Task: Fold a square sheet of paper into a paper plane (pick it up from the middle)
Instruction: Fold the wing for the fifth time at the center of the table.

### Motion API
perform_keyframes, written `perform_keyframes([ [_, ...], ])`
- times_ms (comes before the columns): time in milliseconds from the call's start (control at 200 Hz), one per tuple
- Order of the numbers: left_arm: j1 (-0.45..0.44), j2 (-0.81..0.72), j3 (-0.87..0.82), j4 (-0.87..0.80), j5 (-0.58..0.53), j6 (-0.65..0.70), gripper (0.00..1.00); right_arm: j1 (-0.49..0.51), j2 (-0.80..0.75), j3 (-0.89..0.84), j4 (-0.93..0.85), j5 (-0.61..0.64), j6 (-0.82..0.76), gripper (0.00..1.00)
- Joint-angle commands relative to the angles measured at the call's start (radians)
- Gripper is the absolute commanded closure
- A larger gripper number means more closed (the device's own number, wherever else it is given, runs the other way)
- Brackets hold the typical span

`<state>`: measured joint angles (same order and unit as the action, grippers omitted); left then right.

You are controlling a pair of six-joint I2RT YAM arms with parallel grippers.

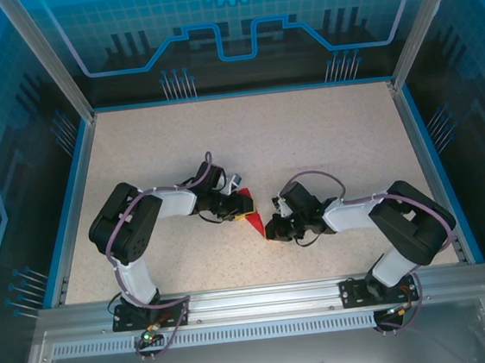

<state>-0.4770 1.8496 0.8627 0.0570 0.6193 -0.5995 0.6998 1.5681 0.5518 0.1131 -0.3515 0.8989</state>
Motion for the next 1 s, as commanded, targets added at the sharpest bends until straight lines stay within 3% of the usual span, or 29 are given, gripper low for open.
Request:
perform_keyframes([
  [0, -0.007, 0.071, -0.014, -0.051, -0.059, 0.034, 0.66, -0.002, -0.037, -0.010, -0.165, 0.043, -0.026, 0.93],
  [215, -0.006, 0.072, -0.012, -0.051, -0.052, 0.032, 0.66, 0.011, -0.105, 0.056, -0.086, 0.035, -0.032, 0.89],
  [780, -0.007, 0.071, -0.004, -0.057, -0.044, 0.033, 0.66, 0.016, 0.092, 0.132, 0.103, 0.001, 0.040, 0.88],
  [995, -0.008, 0.071, 0.003, -0.060, -0.037, 0.036, 0.66, 0.003, 0.140, 0.147, 0.035, 0.039, 0.024, 0.88],
])
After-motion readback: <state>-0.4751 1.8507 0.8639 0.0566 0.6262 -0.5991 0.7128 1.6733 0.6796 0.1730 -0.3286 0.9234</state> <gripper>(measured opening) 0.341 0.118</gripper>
